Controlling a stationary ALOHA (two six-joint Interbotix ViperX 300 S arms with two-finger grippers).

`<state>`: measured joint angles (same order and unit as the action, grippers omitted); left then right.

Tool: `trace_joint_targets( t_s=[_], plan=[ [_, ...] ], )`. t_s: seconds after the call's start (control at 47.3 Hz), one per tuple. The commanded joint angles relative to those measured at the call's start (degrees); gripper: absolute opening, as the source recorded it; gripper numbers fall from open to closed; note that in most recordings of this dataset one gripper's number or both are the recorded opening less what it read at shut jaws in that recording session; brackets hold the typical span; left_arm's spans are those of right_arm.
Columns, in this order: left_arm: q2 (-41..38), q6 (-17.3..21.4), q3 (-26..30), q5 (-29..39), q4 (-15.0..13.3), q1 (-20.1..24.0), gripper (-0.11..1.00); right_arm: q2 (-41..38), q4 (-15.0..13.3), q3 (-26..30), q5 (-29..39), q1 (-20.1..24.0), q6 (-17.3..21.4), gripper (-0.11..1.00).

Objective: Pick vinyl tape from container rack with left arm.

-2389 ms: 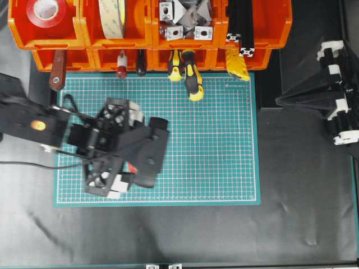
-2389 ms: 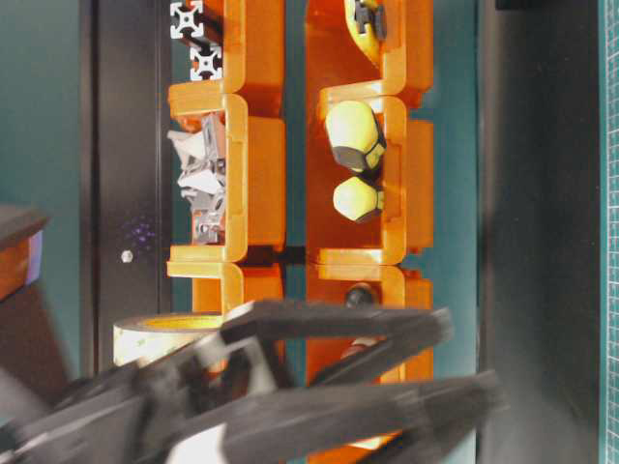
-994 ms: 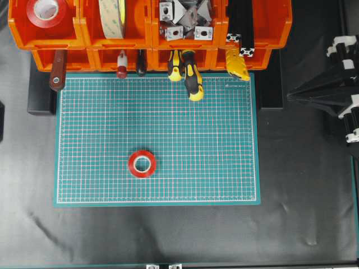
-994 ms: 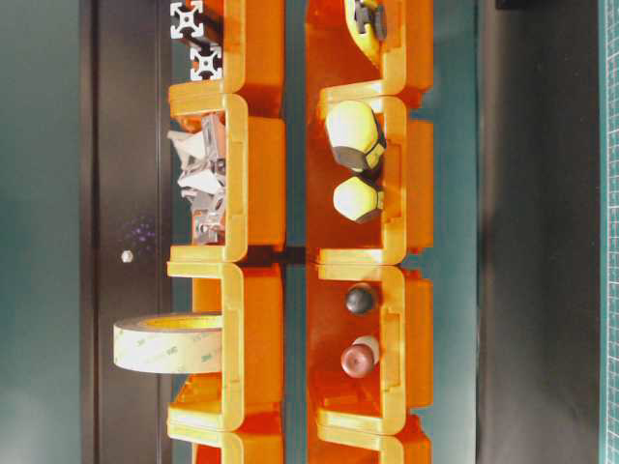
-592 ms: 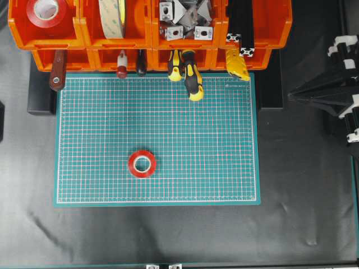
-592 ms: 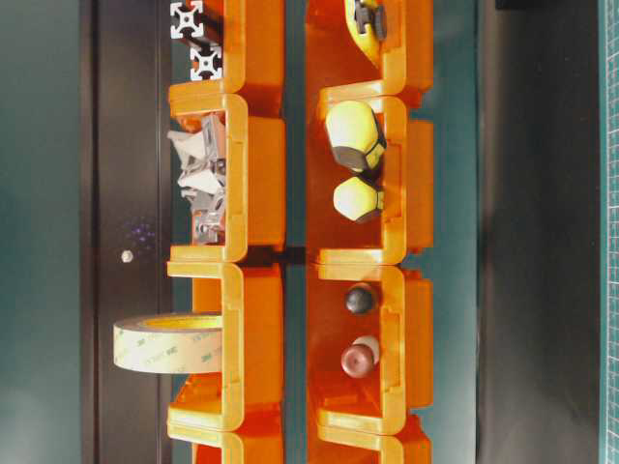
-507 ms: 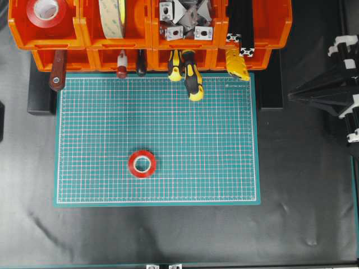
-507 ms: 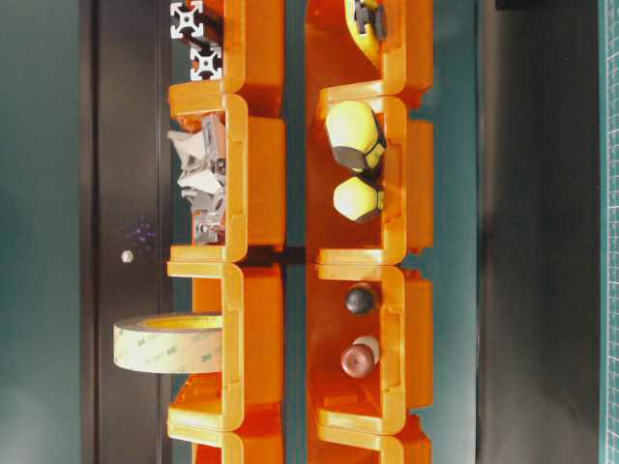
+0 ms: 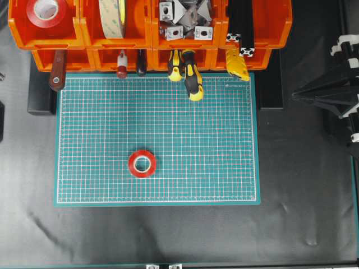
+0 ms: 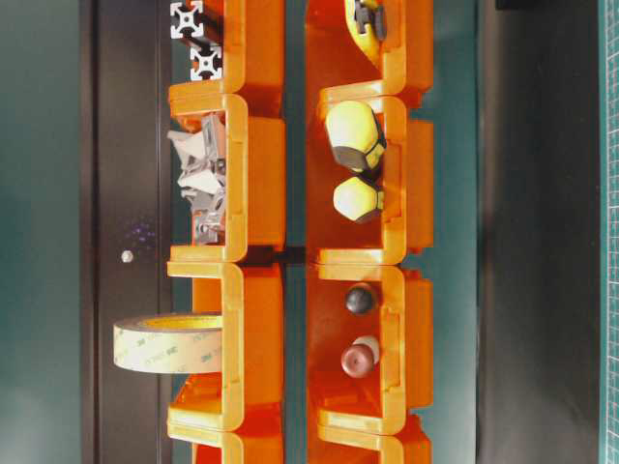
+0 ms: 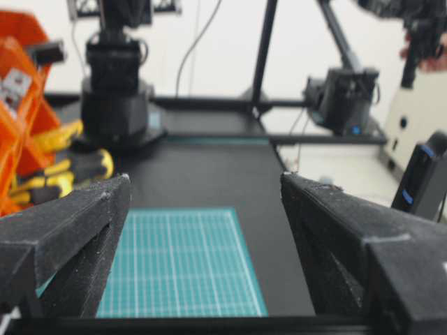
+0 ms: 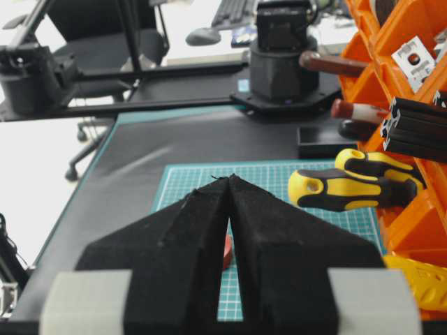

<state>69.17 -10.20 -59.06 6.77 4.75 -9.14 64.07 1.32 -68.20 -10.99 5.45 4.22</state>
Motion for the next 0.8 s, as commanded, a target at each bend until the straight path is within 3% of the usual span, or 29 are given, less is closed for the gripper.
trace_joint_targets(
  t_s=[0.0,0.423,0.782],
  plan=[
    [-0.6,-0.2,0.6,-1.8,0.0,-0.1,0.84,-0.4,-0.1,1.2,-0.3,0.1,-0.1,0.0],
    [0.7,0.0,-0.6,-2.3,-0.1,-1.8,0.84,-0.4,-0.3,1.1,-0.6,1.2,-0.4,0.0],
    [3.1,0.9,-2.9,-9.3,-0.1,-1.7,0.84,-0.6,-0.6,1.1,-2.1,2.2,-0.4,0.0]
  ],
)
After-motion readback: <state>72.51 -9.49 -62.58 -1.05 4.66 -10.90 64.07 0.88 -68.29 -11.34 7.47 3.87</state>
